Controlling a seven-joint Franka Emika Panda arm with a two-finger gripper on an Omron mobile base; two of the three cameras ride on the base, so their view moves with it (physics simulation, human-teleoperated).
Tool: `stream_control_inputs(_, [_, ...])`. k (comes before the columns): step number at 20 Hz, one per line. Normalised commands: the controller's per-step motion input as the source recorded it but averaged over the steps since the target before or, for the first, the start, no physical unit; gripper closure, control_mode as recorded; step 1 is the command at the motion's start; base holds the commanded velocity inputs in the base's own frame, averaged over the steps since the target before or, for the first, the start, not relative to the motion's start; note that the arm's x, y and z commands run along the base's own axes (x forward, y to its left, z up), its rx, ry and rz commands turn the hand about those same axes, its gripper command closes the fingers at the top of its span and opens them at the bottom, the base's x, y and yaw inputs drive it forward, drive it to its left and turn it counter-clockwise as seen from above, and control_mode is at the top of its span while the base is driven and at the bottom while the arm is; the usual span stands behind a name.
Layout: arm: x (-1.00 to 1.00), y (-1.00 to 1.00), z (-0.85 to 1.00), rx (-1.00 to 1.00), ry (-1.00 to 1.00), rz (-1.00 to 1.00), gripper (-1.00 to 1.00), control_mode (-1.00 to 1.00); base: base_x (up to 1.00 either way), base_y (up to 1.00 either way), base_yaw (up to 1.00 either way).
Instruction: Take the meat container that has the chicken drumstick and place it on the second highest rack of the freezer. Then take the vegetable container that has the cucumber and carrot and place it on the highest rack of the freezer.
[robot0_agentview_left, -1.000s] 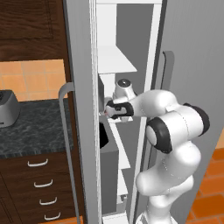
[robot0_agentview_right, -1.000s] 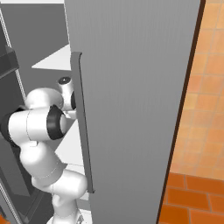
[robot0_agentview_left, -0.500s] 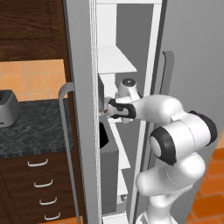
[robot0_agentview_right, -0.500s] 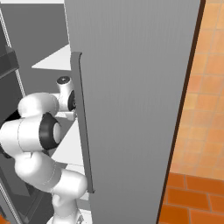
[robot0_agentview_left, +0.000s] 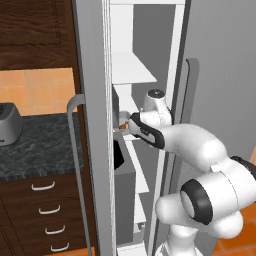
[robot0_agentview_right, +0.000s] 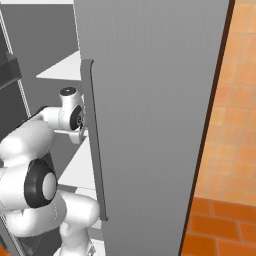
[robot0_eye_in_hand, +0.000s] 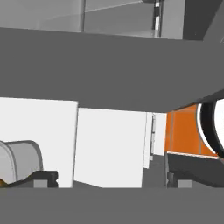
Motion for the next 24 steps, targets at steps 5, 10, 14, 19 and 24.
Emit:
stream_control_inputs(5, [-0.78,-0.21,0.18,0.0,0.11,0.0,-1.0,-1.0,0.0,0.0,0.0])
stream_control_inputs(10, [-0.7,-0.14,0.17,-0.05,0.13,0.07,-1.0,-1.0,0.0,0.0,0.0])
stream_control_inputs(14, [-0.8,-0.1,0.1,-0.1,0.13,0.26,-1.0,-1.0,0.0,0.0,0.0])
stream_control_inputs(19, [-0.75,-0.05,0.04,-0.09,0.11,0.48,-1.0,-1.0,0.0,0.0,0.0])
stream_control_inputs(24, [-0.7,-0.09,0.11,-0.02,0.11,0.54,-1.0,-1.0,0.0,0.0,0.0])
